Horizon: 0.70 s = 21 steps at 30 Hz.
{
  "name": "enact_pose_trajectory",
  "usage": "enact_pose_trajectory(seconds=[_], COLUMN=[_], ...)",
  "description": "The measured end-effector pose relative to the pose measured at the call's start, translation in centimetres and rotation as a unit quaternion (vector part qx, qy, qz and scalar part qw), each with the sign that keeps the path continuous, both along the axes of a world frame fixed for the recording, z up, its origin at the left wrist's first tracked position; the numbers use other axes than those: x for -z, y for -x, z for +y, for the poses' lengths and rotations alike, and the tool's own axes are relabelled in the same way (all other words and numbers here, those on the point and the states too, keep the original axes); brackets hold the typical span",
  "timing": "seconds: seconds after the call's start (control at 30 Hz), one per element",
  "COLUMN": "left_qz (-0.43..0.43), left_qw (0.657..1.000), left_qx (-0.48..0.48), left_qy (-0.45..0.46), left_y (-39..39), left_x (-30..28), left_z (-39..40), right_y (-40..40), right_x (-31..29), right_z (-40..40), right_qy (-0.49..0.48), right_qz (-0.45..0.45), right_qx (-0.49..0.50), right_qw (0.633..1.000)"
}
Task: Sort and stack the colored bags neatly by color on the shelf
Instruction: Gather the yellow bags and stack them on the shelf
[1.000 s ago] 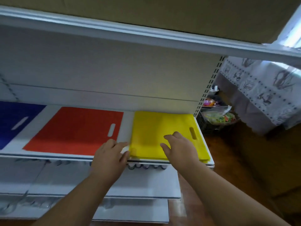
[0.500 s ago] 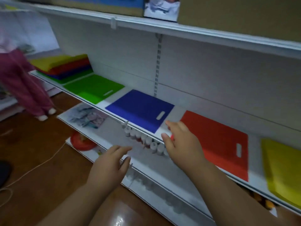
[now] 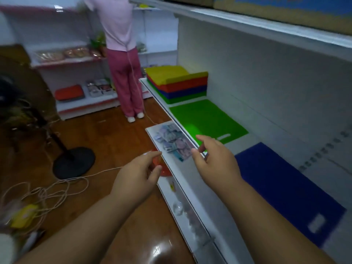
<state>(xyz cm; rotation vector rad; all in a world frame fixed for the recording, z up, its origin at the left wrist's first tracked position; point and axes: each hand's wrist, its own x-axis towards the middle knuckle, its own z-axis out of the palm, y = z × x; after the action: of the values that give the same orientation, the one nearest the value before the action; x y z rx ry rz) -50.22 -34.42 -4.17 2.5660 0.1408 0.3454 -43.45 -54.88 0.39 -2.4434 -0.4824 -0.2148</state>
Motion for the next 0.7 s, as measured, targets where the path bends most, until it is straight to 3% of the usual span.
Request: enact_pose_trajectory(seconds=[0.27,0.47,0.7], left_qz=[-0.011,0.003,0.017], left_qw=[0.998,0.999,0.99], left_qx=[-0.047,0.025,0.104], left_qy=[0.032,0.036,0.096], left_y=[-8.4,-18.5,-29.5], left_x=[2.2,1.7,2.1], left_z=[12.8,20.8,23.3], right_y=[-10.8,-17.9,-25.4], right_x=[1.3,0.8,0.2], right_z=[14.4,20.1,21.7], right_qy=[-0.014,-0.016,-0.034], right_qz=[0.012,0.028,0.065], right_qx=[-0.027,0.063,0.15], right_qw=[0.999,0.997,0.986])
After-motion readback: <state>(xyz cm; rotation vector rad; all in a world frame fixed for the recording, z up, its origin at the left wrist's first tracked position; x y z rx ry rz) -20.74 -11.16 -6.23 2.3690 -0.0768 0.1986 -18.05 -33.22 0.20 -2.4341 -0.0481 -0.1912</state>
